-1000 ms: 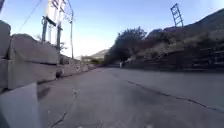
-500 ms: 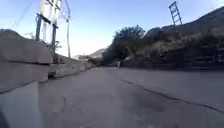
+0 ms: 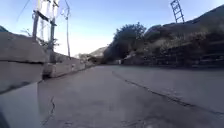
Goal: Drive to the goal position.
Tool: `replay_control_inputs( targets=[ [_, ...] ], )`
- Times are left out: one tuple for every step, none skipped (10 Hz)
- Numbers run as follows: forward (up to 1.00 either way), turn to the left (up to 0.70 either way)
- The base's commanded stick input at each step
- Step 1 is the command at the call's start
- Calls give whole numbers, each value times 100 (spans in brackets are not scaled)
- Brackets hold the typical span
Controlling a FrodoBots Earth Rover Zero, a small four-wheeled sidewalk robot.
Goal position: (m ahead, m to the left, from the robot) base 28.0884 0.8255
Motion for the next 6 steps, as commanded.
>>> replay_control_inputs(
  targets=[
    [70, 0],
    [70, 0],
    [70, 0],
    [70, 0],
    [70, 0],
    [70, 18]
  ],
)
